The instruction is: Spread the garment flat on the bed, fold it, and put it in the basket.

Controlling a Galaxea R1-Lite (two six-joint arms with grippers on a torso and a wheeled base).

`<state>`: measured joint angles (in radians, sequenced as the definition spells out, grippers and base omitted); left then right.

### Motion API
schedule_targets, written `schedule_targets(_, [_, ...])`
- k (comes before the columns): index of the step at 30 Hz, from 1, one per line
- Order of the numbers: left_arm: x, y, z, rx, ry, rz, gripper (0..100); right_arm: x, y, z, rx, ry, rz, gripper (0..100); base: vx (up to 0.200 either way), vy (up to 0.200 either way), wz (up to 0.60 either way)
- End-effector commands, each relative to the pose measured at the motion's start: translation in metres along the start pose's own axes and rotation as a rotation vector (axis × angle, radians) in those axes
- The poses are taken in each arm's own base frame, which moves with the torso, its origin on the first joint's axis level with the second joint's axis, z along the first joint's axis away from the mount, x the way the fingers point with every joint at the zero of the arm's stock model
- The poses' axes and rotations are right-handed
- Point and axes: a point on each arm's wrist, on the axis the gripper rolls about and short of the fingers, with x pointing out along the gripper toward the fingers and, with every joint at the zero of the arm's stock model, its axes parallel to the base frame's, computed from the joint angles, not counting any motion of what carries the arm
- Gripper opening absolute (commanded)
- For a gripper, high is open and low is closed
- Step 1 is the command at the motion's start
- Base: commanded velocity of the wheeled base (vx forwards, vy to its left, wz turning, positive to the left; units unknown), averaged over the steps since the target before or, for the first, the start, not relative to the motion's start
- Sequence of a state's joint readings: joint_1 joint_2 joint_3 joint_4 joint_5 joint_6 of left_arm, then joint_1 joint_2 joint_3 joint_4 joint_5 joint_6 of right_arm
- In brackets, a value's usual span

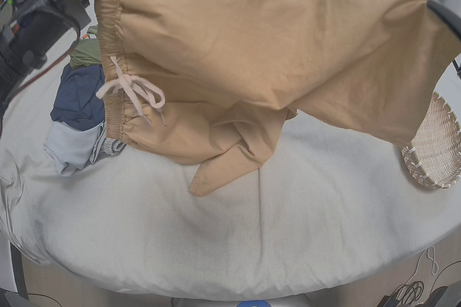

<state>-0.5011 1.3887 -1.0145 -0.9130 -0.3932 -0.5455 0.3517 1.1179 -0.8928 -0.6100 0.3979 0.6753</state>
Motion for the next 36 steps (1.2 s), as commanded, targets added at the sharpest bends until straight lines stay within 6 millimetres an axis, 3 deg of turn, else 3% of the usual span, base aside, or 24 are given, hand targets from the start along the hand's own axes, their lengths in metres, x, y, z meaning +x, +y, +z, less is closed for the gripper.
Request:
schedule_targets(1, [0.015, -0.028, 0.039, 0.022, -0.084, -0.092, 0, -0.021, 0.050, 0.055, -0.113, -0.133, 0.059, 0, 0.000, 0.000, 0.00])
schedule_targets(7, [0.019, -0.044, 0.060, 0.023, -0.122, -0.115, 0, -0.023, 0.062, 0.075, -0.150, -0.183, 0.053, 0, 0.000, 0.000, 0.00])
schedule_targets(25, [0.013, -0.054, 0.077, 0.041, -0.170, -0.135, 0, -0.027, 0.093, 0.108, -0.201, -0.263, 0.119, 0, 0.000, 0.000, 0.00])
schedule_targets(28, [0.009, -0.053, 0.075, 0.029, -0.167, -0.116, 0, -0.027, 0.090, 0.103, -0.180, -0.224, 0.102, 0, 0.000, 0.000, 0.00])
schedule_targets(30, [0.002, -0.052, 0.071, 0.023, -0.161, -0.087, 0, -0.024, 0.077, 0.091, -0.154, -0.179, 0.068, 0, 0.000, 0.000, 0.00])
schedule_targets(36, [-0.039, -0.046, 0.050, -0.003, -0.049, 0.037, 0, -0.022, 0.031, 0.038, -0.075, -0.048, -0.030, 0, 0.000, 0.000, 0.00])
